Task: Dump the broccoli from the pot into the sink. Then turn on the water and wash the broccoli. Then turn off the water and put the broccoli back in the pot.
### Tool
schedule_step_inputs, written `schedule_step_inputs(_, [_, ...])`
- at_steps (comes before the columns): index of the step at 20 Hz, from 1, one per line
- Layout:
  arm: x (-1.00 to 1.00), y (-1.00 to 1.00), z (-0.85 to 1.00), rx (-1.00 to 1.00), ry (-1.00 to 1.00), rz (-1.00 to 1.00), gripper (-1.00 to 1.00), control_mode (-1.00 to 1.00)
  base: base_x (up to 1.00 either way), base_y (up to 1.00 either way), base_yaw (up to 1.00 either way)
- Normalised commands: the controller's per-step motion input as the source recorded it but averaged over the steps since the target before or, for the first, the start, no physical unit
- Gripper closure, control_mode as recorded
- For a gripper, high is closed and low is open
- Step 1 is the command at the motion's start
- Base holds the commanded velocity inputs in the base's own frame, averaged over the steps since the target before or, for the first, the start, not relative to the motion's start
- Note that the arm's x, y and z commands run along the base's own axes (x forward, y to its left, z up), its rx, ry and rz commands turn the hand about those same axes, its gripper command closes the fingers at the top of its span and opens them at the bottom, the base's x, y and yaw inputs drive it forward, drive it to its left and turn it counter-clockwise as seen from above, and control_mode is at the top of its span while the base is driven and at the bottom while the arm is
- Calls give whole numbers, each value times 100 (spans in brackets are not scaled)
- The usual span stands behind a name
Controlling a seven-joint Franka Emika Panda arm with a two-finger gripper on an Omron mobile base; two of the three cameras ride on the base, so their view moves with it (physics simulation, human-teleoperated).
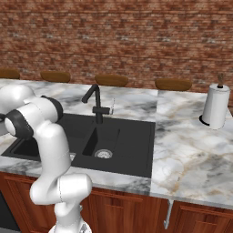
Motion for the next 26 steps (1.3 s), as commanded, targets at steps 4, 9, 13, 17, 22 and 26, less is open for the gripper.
schedule_step_inputs(4, [10, 2, 0, 0, 10, 0, 100, -100, 0, 0, 0])
schedule_step_inputs(9, [18, 11, 0, 0, 1, 0, 100, -100, 0, 0, 0])
schedule_step_inputs(13, [13, 17, -2, 0, 0, 0, 100, -100, 0, 0, 0])
schedule_step_inputs(17, [14, 27, -5, 0, 0, 0, 100, -100, 0, 0, 0])
schedule_step_inputs(22, [11, 24, -4, 0, 0, 0, 100, -100, 0, 0, 0])
schedule_step_inputs(26, [8, 17, -10, 0, 0, 0, 100, -100, 0, 0, 0])
